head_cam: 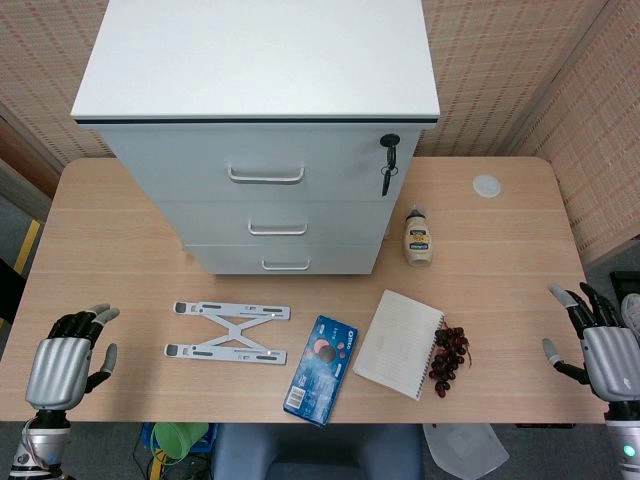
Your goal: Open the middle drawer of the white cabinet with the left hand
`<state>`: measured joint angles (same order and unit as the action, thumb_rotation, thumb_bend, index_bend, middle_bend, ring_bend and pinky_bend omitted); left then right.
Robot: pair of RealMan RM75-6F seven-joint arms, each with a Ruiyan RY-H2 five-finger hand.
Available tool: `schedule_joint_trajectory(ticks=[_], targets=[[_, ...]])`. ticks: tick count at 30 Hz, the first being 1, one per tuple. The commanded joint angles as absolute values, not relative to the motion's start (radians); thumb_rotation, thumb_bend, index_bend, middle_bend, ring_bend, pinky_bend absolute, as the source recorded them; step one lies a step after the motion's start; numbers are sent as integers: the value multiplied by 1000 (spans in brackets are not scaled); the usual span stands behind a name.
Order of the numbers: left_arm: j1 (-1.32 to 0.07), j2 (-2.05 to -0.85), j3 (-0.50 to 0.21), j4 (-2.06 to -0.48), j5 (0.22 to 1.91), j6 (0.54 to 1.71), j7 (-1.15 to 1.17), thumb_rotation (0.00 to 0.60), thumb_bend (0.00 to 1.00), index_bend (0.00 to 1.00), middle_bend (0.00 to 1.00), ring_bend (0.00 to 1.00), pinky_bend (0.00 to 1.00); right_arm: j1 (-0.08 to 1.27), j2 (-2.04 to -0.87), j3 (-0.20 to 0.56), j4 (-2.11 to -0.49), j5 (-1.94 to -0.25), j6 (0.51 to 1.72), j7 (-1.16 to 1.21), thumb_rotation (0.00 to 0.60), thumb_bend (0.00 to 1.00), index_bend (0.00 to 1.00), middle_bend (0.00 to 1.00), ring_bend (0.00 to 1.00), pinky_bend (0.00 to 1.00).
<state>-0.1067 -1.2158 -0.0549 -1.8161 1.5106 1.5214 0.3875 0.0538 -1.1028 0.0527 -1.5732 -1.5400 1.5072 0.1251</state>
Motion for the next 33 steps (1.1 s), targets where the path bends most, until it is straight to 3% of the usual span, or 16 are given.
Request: schedule_joint_trajectory(ticks=[1,24,26,28,30,33], targets=[[-105,-1217,-55,-1813,1508,1522,385,600,462,248,237,245,235,57,-1103,54,-1576,-1539,1503,121,600,337,104,181,78,103],[-156,-1178,-59,-1819,1570,1469,245,600,462,251,237,268,248,64,-1091,62,-1609,-1546,1511,92,600,336,105,181,81,103],[-179,-1163,-68,-1829,1592,1453,218,600,462,251,250,376,311,73,-1092,61,-1613,-1554,1501,89,600,337,105,181,82,103],[-201,-1150,-77,-1843,1608,1436,203,600,463,251,318,466,482,81,-1095,58,-1614,-1561,1489,86,600,337,104,181,82,103],[-228,-1134,-88,-1863,1623,1412,190,600,463,252,416,489,628,88,-1098,56,-1615,-1564,1478,83,600,337,105,181,82,103],[-274,-1107,-104,-1903,1634,1362,169,600,463,254,612,646,810,95,-1101,57,-1615,-1563,1470,81,600,337,104,181,82,103]])
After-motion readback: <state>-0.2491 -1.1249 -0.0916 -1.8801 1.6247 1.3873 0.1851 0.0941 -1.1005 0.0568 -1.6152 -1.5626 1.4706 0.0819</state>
